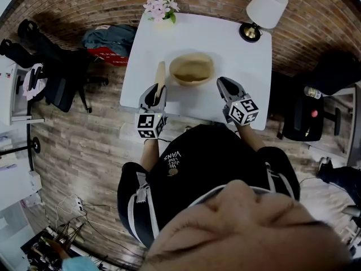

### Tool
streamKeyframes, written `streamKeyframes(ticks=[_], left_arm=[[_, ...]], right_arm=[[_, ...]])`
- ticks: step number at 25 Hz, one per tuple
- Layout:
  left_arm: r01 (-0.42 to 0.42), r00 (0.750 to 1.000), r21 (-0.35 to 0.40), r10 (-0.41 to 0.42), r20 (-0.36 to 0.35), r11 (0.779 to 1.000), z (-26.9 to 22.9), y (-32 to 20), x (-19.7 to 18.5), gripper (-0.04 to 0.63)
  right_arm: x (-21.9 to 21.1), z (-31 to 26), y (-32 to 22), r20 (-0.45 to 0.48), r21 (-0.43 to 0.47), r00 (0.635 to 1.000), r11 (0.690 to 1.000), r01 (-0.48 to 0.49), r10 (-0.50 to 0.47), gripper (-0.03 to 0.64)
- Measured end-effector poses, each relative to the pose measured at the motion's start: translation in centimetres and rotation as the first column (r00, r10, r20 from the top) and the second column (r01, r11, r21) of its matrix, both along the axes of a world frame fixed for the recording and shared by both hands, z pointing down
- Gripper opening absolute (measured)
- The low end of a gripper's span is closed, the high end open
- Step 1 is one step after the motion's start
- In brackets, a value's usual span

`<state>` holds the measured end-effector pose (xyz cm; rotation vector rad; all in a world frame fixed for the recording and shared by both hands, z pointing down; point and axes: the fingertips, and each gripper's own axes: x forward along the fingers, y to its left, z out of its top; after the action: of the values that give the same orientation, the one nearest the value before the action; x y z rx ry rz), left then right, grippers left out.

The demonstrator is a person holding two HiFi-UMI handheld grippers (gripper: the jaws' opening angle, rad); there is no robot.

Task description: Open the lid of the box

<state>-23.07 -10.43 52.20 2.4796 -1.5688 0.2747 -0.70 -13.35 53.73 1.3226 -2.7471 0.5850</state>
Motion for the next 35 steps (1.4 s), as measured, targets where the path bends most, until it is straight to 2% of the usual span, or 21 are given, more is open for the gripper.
streamKeyframes(ticks=[12,35], left_arm=[[0.009,1.0,0.005,-0.009,-0.009,1.0,0.1,1.3,-0.7,0.101],[0.003,1.0,0.002,-0.003,-0.006,1.0,0.6,2.2,-0.4,0.101]], right_arm=[[0.6,0.8,1.1,-0.023,-0.025,0.999,0.999,-0.042,0.041,0.003],[0.6,1.3,1.6,-0.04,-0.038,0.998,0.998,-0.055,0.053,0.003]])
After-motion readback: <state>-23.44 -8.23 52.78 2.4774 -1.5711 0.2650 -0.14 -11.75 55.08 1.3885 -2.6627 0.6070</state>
